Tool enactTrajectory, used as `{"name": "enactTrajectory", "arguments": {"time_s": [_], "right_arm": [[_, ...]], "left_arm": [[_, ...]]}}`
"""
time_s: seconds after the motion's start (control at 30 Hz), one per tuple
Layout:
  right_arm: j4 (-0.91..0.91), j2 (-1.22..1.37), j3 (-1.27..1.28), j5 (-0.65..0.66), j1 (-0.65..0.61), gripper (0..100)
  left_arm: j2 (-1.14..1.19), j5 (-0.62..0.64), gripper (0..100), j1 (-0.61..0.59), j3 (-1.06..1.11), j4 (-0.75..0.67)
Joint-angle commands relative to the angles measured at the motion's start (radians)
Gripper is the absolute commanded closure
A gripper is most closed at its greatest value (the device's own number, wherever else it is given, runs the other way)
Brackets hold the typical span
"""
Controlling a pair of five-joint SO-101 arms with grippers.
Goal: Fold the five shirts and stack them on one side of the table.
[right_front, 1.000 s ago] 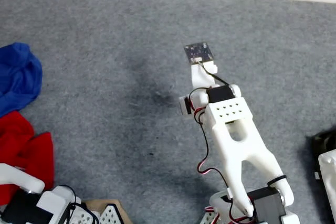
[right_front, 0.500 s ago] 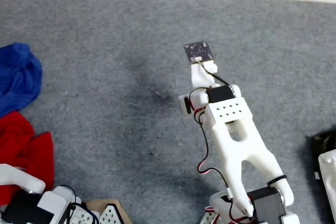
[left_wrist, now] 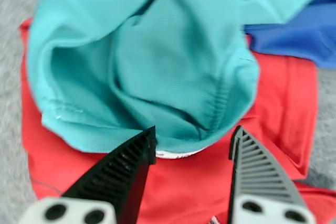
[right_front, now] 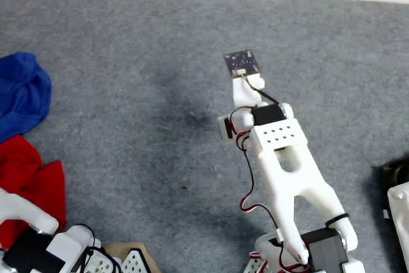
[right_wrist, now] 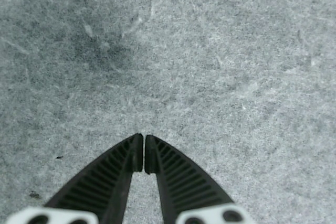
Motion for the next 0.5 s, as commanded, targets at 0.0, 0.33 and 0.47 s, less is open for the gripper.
{"name": "enactTrajectory", "arguments": {"time_s": [0.0,0.33,0.47], "right_arm": [[-0.012,-0.03,-0.002,0.017,-0.01,97.2],[-0.012,-0.03,-0.002,0.012,-0.01,97.2],[-0.012,-0.03,-0.002,0.011,-0.01,97.2]], "left_arm": [[-0.012,-0.075,76,0.039,-0.01,-0.014],[-0.004,-0.078,79,0.038,0.028,-0.015],[-0.004,-0.078,92,0.045,0.064,-0.083]]}}
